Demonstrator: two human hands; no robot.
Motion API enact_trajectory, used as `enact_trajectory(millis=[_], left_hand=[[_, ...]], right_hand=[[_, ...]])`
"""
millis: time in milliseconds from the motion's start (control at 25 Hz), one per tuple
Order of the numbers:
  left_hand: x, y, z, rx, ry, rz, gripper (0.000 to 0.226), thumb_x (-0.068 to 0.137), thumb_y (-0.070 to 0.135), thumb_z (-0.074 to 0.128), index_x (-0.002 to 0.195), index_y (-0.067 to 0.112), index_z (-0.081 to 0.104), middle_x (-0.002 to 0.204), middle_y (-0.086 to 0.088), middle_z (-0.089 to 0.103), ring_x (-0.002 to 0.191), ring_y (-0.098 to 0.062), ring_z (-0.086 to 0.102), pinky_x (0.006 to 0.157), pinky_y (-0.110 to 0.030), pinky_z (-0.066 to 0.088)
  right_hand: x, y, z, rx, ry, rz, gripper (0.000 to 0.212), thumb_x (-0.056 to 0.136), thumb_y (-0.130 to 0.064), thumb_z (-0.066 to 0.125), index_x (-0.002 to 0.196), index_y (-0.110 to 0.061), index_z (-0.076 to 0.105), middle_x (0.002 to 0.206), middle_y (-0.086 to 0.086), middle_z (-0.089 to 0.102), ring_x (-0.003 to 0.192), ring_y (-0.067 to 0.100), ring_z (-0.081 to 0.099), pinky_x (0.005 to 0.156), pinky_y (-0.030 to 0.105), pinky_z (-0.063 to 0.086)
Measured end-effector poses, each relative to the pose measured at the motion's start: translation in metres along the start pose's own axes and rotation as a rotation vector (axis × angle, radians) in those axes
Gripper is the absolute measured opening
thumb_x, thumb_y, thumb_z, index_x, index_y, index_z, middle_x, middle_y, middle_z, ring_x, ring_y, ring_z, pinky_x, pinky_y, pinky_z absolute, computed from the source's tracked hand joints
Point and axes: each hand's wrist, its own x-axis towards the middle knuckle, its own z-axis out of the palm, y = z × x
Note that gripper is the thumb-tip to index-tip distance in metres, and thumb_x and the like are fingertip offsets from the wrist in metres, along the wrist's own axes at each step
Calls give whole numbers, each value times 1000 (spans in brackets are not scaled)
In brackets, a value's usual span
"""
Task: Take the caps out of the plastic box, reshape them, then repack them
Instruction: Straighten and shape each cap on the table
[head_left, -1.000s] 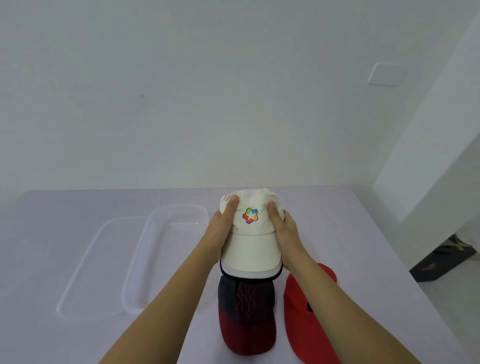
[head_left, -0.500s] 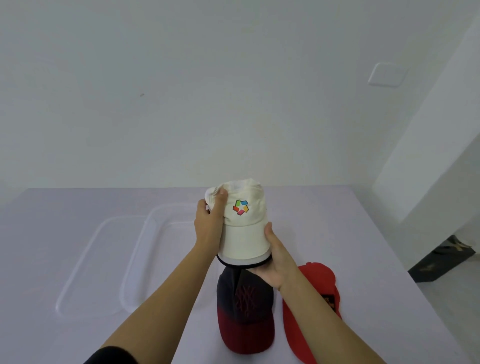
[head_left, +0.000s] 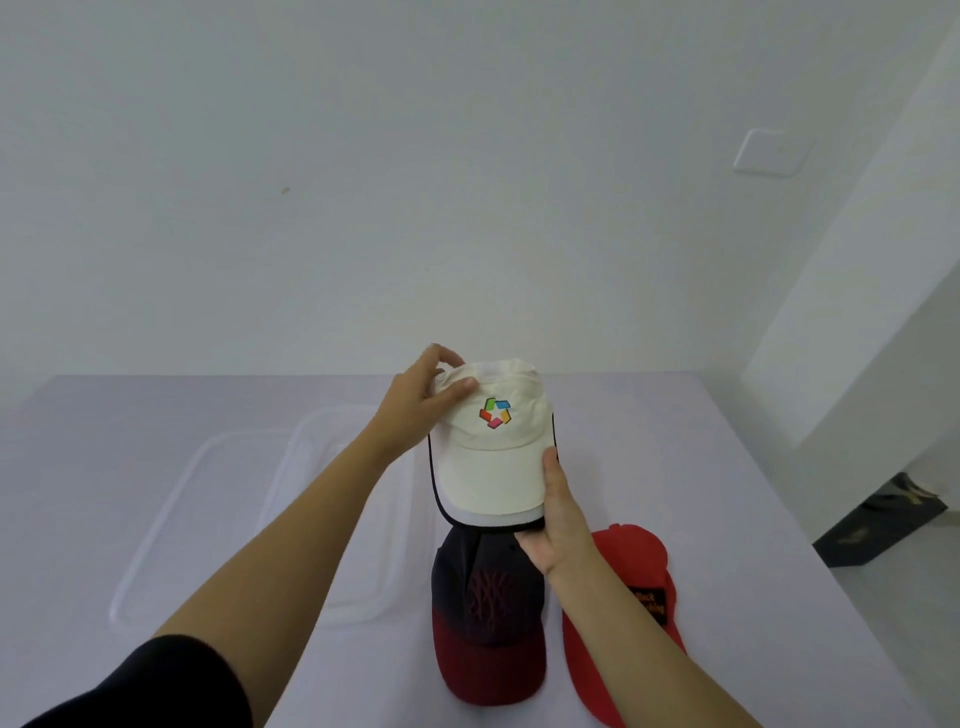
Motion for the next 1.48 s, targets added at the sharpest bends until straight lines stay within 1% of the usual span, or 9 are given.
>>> enact_trajectory(millis=[160,320,600,840,920,1080,1240,1360,1480], left_hand=[[6,-1,-9,91,-42,-21,42,94,37,51,78,0,59,68,-4,52,65,-15,46,62,-28,35],[4,3,-9,275,-12,129,37,83,37,68,116,23,58,104,9,57,90,-5,53,75,-11,40],[3,14,-13,63,-36,-40,38,79,35,72,115,24,61,107,7,64,98,-10,60,81,-21,49],[8,19,-10,271,-148,-91,27,72,48,71,88,26,68,93,1,64,85,-15,59,65,-22,43],[7,21,-9,247,-144,-112,25,78,43,71,90,22,66,85,6,65,79,-9,60,64,-20,44],[4,28,-10,249,-202,-82,31,87,33,62,62,16,56,55,15,54,56,-5,50,53,-15,34],[-1,36,-4,467,-202,-32,34,85,48,58,106,22,50,78,2,65,72,-16,63,66,-27,49],[-6,31,7,557,-117,36,45,81,49,62,108,21,38,72,-2,68,64,-21,65,69,-39,53],[-13,19,17,546,111,149,44,86,40,60,120,16,45,108,-4,57,74,-24,64,72,-34,49]], right_hand=[[1,5,7,-11,-7,-11,51,87,-51,51,130,-24,52,125,7,64,110,26,64,72,37,58],[4,3,7,-12,19,-17,49,88,-50,50,129,-24,52,123,7,65,108,25,65,68,36,58],[5,3,9,-64,16,-14,45,88,-51,51,126,-26,55,119,4,68,104,23,66,69,34,58],[10,1,7,-183,60,-39,43,89,-49,53,127,-29,52,121,1,65,109,22,63,73,36,56],[9,3,6,-226,73,-34,42,88,-48,55,126,-28,52,121,2,65,109,23,62,73,36,56],[7,5,3,-247,97,-23,44,87,-47,57,125,-26,52,119,3,66,108,25,63,76,38,56],[3,6,9,-297,109,-41,39,88,-45,57,122,-26,54,118,3,66,108,24,62,84,41,55],[0,4,14,-304,153,-65,36,89,-44,56,120,-27,55,118,1,65,108,22,61,87,40,53],[-3,0,19,-314,170,-75,25,89,-44,55,111,-31,57,116,-1,65,109,21,60,93,43,51]])
